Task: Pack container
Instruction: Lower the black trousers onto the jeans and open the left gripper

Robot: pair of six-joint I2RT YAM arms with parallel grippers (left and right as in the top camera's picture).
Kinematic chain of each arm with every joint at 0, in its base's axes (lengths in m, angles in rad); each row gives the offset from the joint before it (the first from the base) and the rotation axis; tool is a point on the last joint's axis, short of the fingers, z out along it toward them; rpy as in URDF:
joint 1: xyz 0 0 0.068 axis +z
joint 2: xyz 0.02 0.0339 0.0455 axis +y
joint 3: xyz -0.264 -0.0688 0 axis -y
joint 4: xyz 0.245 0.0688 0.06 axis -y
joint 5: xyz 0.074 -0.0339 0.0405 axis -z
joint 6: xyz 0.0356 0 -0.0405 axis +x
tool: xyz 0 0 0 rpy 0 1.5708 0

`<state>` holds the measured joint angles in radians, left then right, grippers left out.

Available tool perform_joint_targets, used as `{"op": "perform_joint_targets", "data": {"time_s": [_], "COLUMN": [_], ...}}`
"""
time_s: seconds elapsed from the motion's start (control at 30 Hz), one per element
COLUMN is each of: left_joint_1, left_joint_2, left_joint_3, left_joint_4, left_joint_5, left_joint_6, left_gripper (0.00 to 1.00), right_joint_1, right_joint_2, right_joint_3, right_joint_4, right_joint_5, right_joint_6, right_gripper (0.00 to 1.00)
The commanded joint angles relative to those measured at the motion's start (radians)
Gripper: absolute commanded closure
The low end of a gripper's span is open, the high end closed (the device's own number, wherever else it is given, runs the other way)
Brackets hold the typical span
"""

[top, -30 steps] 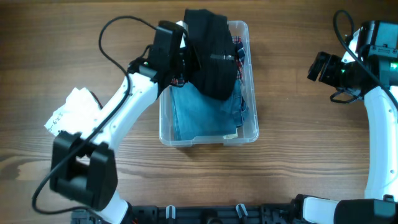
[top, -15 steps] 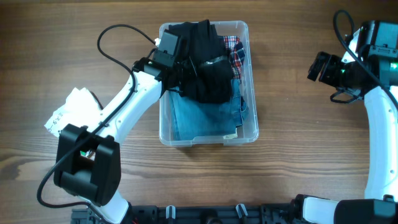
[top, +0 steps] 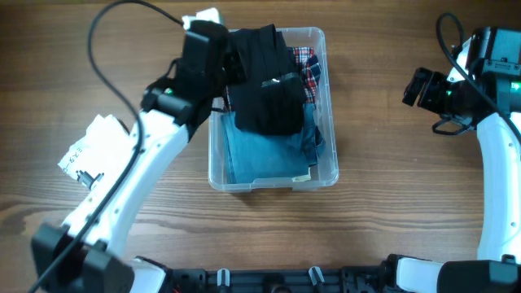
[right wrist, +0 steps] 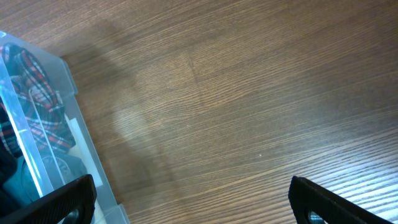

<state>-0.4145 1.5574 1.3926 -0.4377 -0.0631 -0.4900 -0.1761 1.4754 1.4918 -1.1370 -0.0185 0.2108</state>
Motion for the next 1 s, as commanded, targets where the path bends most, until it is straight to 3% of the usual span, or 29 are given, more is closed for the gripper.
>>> {"op": "perform_joint_targets", "data": {"time_s": [0.0, 0.37, 0.5, 0.63, 0.77, 0.97], "left_joint_1": [-0.023, -0.042, -0.044, -0.046, -0.049, -0.058], "left_joint_2": [-0.004, 0.289, 0.449, 0.586, 0.555, 0.351], "left_joint_3": [0.017, 0.017, 0.017, 0.017, 0.018, 0.018], "left_joint_4": [0.075, 0.356, 0.38, 0.372, 0.367, 0.367], "left_joint_5": [-0.018, -0.017, -0.005, 0.117, 0.138, 0.141], "left_joint_6": [0.019, 0.019, 0.019, 0.019, 0.02, 0.019], "left_gripper": [0.96, 0.96, 0.95, 0.96, 0.96, 0.94], "right_joint_1": [-0.001, -0.001, -0.001, -0.001, -0.001, -0.001], "right_joint_2": [-0.002, -0.002, -0.002, -0.002, -0.002, -0.002], "right_joint_3": [-0.002, -0.002, -0.002, -0.002, -0.002, -0.002], "right_joint_4": [0.003, 0.003, 0.003, 0.003, 0.003, 0.003], "right_joint_5": [0.003, 0.003, 0.003, 0.003, 0.003, 0.003], "right_joint_6": [-0.013, -0.012, -0.013, -0.012, -0.013, -0.013], "right_gripper": [0.0, 0.0, 0.0, 0.0, 0.0, 0.0]}}
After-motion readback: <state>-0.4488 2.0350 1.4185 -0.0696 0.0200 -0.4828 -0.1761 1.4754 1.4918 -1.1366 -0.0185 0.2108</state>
